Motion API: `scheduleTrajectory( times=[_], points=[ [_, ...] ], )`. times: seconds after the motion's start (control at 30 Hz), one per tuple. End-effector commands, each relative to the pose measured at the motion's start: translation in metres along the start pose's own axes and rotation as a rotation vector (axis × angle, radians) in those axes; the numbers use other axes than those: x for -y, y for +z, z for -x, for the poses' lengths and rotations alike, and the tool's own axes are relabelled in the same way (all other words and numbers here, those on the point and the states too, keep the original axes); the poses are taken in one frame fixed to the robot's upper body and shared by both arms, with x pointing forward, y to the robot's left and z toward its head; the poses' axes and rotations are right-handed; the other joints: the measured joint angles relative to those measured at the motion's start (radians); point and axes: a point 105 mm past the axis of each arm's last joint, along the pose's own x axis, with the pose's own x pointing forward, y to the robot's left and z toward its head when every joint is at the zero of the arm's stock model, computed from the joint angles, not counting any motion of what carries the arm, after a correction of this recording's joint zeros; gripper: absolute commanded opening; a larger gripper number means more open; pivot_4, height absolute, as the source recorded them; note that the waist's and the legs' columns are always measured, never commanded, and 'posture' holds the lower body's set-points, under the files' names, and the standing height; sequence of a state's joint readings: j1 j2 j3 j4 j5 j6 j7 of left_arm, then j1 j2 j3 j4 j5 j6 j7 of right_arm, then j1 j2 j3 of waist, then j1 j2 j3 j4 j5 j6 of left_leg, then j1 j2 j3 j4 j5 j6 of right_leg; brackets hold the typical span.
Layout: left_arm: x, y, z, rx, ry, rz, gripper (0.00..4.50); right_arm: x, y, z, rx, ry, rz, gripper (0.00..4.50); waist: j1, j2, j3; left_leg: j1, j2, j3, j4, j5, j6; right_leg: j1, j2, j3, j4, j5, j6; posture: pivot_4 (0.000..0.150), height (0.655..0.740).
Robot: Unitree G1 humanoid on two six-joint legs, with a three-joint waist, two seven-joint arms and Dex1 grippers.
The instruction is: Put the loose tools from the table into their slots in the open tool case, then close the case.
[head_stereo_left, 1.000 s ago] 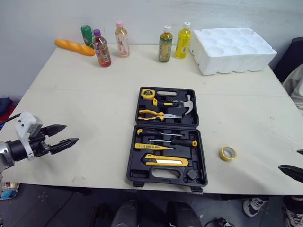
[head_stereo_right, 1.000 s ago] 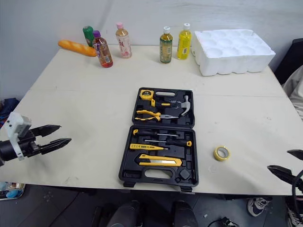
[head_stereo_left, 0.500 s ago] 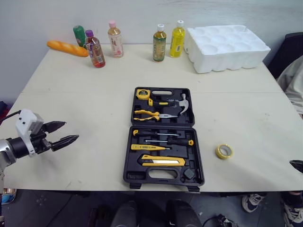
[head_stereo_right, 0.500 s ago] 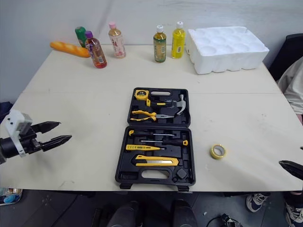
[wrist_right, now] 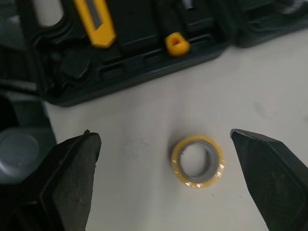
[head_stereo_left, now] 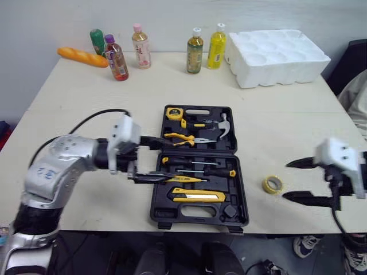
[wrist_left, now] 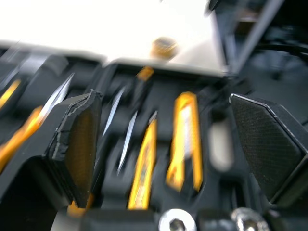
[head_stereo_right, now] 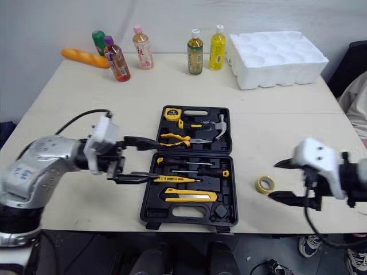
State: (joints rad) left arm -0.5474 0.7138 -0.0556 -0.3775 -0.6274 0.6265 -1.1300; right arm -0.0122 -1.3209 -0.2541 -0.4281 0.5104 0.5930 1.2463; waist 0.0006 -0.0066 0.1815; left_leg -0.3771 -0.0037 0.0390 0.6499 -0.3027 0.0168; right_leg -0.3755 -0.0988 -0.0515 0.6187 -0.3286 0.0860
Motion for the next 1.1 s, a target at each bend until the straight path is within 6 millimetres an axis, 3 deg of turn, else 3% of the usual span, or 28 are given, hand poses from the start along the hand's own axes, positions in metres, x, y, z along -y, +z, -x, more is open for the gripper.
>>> scheduleTrajectory(
  times=[0.03, 0.17, 0.37, 0.53, 0.87, 1.1],
  points=[
    [0.008, 0.004, -0.005, -0.005, -0.069, -0.045, 4.46, 0.000, -0.006, -0.006, -0.055, 0.033, 0.049, 4.50, -0.001, 0.000, 0.000, 0.000, 0.000, 0.000, 0.000, 0.001, 0.000, 0.000, 0.000, 0.000, 0.000, 0.000, 0.000, 0.150, 0.7384],
    [0.014, 0.003, -0.014, 0.009, -0.110, -0.045, 4.46, 0.000, -0.010, -0.015, -0.095, 0.057, 0.064, 4.50, -0.001, 0.000, 0.000, 0.001, 0.001, 0.001, 0.001, 0.003, -0.001, 0.000, 0.002, 0.001, 0.002, 0.000, 0.000, 0.150, 0.7384],
    [0.015, -0.005, -0.025, 0.012, -0.138, -0.053, 4.46, 0.025, -0.033, -0.030, -0.232, -0.017, 0.020, 4.50, -0.002, 0.000, 0.000, 0.001, 0.001, 0.000, 0.002, 0.003, -0.002, 0.000, 0.002, 0.001, 0.002, 0.000, 0.000, 0.150, 0.7384],
    [0.011, -0.005, -0.028, 0.005, -0.126, -0.056, 4.46, 0.025, -0.034, -0.038, -0.228, 0.018, 0.020, 4.50, -0.001, 0.000, 0.000, 0.001, 0.002, 0.000, 0.001, 0.004, -0.003, -0.001, 0.003, 0.001, 0.002, 0.000, -0.001, 0.150, 0.7384],
    [0.009, -0.004, -0.029, 0.003, -0.116, -0.079, 4.46, 0.027, -0.026, -0.025, -0.214, -0.004, 0.027, 4.50, 0.000, 0.000, 0.000, 0.001, 0.002, 0.000, 0.003, 0.004, -0.002, 0.000, 0.003, 0.001, 0.003, 0.000, 0.000, 0.150, 0.7384],
    [0.009, -0.004, -0.029, 0.004, -0.116, -0.084, 4.46, 0.012, -0.026, -0.026, -0.213, 0.035, 0.029, 4.50, 0.001, 0.000, 0.000, 0.001, 0.002, 0.000, 0.003, 0.004, -0.002, 0.000, 0.003, 0.001, 0.003, 0.000, 0.000, 0.150, 0.7384]
  ],
)
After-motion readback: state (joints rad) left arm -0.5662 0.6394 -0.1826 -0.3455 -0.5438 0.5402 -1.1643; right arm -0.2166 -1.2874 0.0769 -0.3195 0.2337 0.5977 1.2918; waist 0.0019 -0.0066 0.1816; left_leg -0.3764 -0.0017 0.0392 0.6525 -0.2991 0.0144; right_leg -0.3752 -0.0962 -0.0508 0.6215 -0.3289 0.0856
